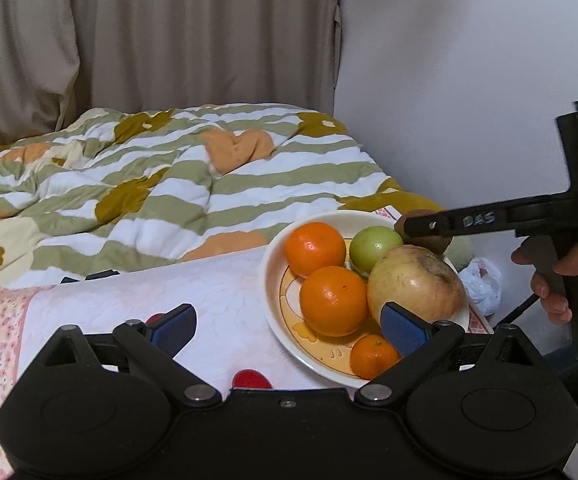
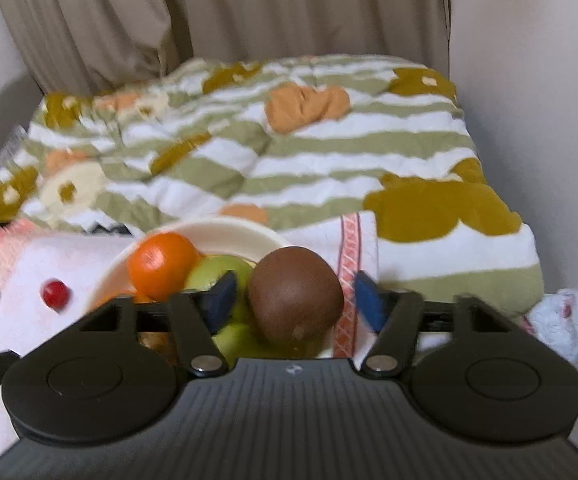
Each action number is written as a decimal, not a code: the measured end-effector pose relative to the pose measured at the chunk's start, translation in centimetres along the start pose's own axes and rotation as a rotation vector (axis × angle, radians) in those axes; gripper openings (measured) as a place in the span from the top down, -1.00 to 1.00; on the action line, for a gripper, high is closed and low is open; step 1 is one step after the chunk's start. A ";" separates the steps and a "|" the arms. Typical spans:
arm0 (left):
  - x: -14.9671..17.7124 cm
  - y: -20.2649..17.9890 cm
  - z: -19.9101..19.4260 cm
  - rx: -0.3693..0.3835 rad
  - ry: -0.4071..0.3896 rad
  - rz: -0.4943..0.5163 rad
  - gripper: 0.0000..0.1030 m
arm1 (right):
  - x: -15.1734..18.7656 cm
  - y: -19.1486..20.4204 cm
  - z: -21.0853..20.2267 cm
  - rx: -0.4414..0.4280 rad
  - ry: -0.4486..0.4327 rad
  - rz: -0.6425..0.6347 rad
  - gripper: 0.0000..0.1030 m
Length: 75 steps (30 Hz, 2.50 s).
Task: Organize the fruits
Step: 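Carry the apple and kiwi into the cream bowl and release both, then withdraw both open tools from the bowl toward the red plums, then grasp a red plum with the left tool while the right tool grasps the other red plum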
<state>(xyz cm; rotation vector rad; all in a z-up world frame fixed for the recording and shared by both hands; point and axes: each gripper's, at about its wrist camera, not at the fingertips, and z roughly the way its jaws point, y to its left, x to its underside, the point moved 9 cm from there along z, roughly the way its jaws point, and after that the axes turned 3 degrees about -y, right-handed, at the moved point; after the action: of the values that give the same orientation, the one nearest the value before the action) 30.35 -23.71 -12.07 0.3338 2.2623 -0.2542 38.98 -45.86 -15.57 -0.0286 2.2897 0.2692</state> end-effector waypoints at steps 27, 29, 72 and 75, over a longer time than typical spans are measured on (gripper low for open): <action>2.2 1.6 -13.5 -0.104 -0.135 -0.117 -0.97 | 1.6 6.0 -14.4 0.038 -0.080 -0.093 -1.00; 2.6 2.2 -14.6 -0.123 -0.124 -0.120 -0.99 | 2.4 7.1 -15.4 0.030 -0.069 -0.106 -1.00; 1.8 11.7 5.8 0.281 0.215 0.228 -0.33 | 10.9 20.7 -0.2 0.246 0.234 0.077 -0.99; 2.3 11.3 6.6 0.289 0.227 0.234 -0.14 | 10.9 20.9 0.6 0.244 0.242 0.066 -0.87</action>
<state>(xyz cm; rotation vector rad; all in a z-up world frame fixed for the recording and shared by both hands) 37.18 -14.57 -18.89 0.8092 2.3808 -0.4402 29.89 -24.58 -20.13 0.1474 2.5527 0.0178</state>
